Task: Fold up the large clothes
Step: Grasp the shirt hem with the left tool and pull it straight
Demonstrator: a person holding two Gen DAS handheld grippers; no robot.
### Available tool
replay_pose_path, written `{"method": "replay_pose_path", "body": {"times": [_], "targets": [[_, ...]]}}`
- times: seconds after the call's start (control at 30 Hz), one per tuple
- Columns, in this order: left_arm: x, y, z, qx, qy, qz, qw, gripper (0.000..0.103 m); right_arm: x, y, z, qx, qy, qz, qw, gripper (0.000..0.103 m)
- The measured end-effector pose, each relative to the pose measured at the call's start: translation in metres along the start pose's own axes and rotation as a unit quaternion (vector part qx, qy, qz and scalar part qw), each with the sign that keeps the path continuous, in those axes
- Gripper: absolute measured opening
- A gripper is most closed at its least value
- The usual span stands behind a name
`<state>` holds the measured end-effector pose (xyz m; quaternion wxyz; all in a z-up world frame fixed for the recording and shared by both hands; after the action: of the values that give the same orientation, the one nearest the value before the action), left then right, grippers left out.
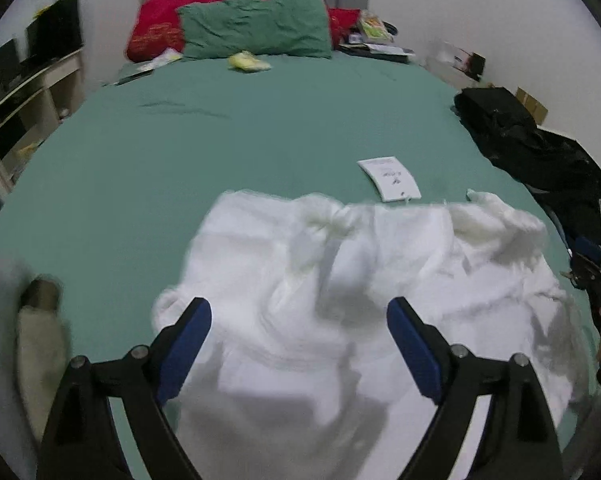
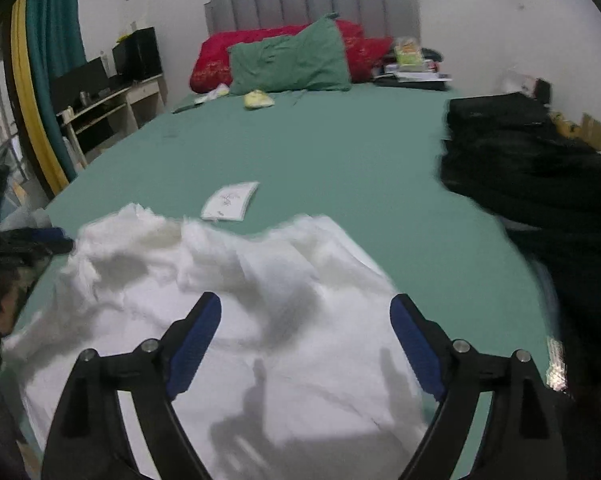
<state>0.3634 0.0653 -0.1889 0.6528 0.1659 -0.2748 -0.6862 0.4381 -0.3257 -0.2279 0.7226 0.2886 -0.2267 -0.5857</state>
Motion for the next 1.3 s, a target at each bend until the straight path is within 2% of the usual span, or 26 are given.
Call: {"method": "replay_pose_path", "body": {"times": [0.1, 0.17, 0.2, 0.23, 0.3, 0.37, 0.43, 0.5, 0.6, 0.63, 0.7, 0.77, 0.8, 0.83, 0.87, 1.03, 1.1, 1.3], "targets": [[-0.022, -0.028, 0.026, 0.004, 0.016, 0.020, 0.9997, 0.090, 0.037, -0.042, 0.016, -0.032, -0.006, -0.058, 0.998, 0.086], [-0.040, -0.053, 0.039, 0.002, 0.028, 0.041, 0.9987, 0.090, 0.062, -0.075, 0.021, -0.059, 0.009, -0.138, 0.989, 0.086], [-0.049, -0.068, 0.044, -0.001, 0.031, 0.058, 0.9978, 0.090, 0.072, -0.094, 0.026, -0.069, 0.027, -0.185, 0.980, 0.086], [-0.057, -0.081, 0.047, -0.004, 0.028, 0.074, 0.9969, 0.090, 0.076, -0.104, 0.029, -0.071, 0.038, -0.208, 0.975, 0.086], [-0.066, -0.105, 0.047, -0.021, 0.035, 0.084, 0.9956, 0.090, 0.077, -0.125, 0.043, -0.071, 0.045, -0.234, 0.969, 0.086], [-0.072, -0.126, 0.050, -0.034, 0.037, 0.097, 0.9940, 0.090, 0.064, -0.140, 0.058, -0.074, 0.061, -0.228, 0.969, 0.085], [-0.074, -0.142, 0.055, -0.039, 0.037, 0.105, 0.9930, 0.090, 0.049, -0.151, 0.064, -0.091, 0.068, -0.206, 0.972, 0.066], [-0.075, -0.155, 0.055, -0.050, 0.047, 0.100, 0.9926, 0.090, 0.029, -0.167, 0.059, -0.128, 0.071, -0.175, 0.974, 0.015], [-0.081, -0.179, 0.047, -0.085, 0.051, 0.102, 0.9898, 0.090, 0.021, -0.174, 0.061, -0.136, 0.081, -0.171, 0.972, 0.005], [-0.082, -0.186, 0.043, -0.099, 0.048, 0.101, 0.9887, 0.089, 0.022, -0.173, 0.066, -0.132, 0.089, -0.180, 0.971, 0.004], [-0.080, -0.187, 0.045, -0.087, 0.053, 0.084, 0.9913, 0.089, 0.030, -0.173, 0.076, -0.122, 0.091, -0.197, 0.968, 0.004], [-0.077, -0.188, 0.046, -0.088, 0.043, 0.074, 0.9924, 0.079, 0.043, -0.170, 0.092, -0.108, 0.092, -0.215, 0.966, 0.004], [-0.075, -0.189, 0.049, -0.085, 0.033, 0.072, 0.9932, 0.060, 0.047, -0.167, 0.100, -0.100, 0.091, -0.218, 0.967, 0.004], [-0.074, -0.188, 0.053, -0.081, 0.027, 0.074, 0.9936, 0.024, 0.055, -0.163, 0.110, -0.091, 0.086, -0.218, 0.968, 0.004], [-0.074, -0.187, 0.057, -0.079, 0.022, 0.078, 0.9936, 0.005, 0.063, -0.160, 0.114, -0.087, 0.081, -0.216, 0.969, 0.004], [-0.076, -0.181, 0.092, -0.053, -0.027, 0.124, 0.9905, 0.004, 0.101, -0.144, 0.148, -0.070, 0.082, -0.207, 0.972, 0.003], [-0.071, -0.177, 0.107, -0.047, -0.033, 0.124, 0.9907, 0.004, 0.106, -0.139, 0.158, -0.071, 0.091, -0.198, 0.973, 0.003], [-0.060, -0.182, 0.133, -0.062, -0.054, 0.134, 0.9875, 0.004, 0.104, -0.145, 0.181, -0.087, 0.098, -0.177, 0.975, 0.003]]}}
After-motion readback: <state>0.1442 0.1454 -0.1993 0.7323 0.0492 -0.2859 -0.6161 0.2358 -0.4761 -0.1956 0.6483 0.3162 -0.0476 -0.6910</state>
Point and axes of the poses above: each gripper's, at about its wrist camera, not at the fingertips, and z roughly against the way its jaws point, x to its right, y to its top, the point moved 7 cm from there along -z, roughly the way its jaws point, and after that the axes turned 4 degrees about -y, right-handed, at the moved point
